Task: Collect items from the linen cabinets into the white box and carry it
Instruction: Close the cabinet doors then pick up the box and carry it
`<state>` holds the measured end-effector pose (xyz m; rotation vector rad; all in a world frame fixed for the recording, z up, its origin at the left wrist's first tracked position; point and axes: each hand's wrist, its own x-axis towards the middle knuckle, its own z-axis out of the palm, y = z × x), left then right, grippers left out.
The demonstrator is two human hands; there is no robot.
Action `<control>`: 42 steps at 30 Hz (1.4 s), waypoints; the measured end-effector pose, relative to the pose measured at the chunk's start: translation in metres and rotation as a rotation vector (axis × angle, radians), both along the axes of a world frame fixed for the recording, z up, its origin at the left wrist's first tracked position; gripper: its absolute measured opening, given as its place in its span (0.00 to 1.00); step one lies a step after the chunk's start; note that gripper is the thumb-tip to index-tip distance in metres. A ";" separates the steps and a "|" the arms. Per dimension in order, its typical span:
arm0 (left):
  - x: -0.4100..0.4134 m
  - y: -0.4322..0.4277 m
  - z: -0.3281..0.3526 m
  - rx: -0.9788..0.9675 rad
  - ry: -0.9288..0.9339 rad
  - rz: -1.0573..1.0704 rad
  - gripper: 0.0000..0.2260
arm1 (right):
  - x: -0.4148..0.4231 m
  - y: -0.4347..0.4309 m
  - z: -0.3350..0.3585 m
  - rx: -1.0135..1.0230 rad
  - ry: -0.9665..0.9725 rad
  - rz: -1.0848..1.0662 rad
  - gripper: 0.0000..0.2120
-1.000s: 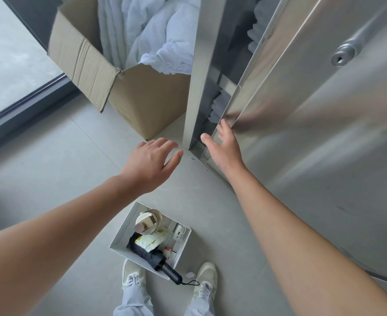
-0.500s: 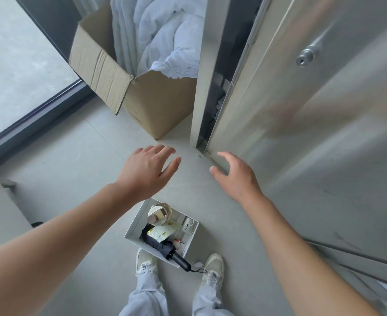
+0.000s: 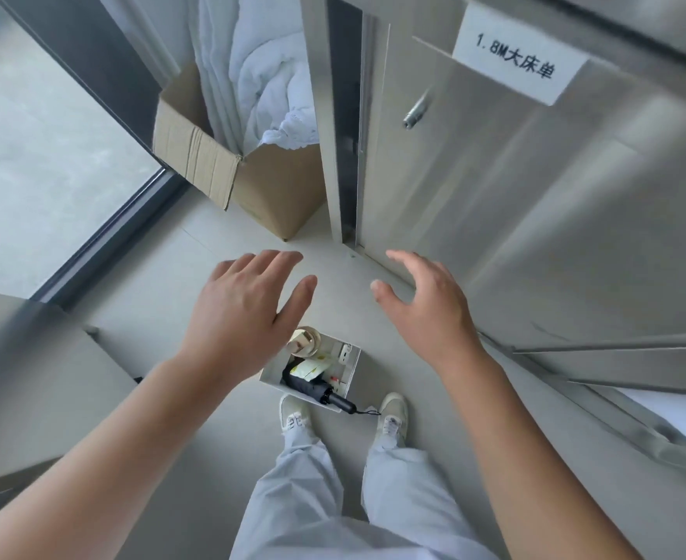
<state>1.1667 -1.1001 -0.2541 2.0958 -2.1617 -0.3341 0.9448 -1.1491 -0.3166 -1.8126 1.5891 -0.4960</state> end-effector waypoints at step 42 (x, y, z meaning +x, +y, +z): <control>-0.243 0.331 0.230 -0.290 0.175 -0.753 0.25 | -0.230 0.490 0.251 -0.300 0.089 -0.741 0.31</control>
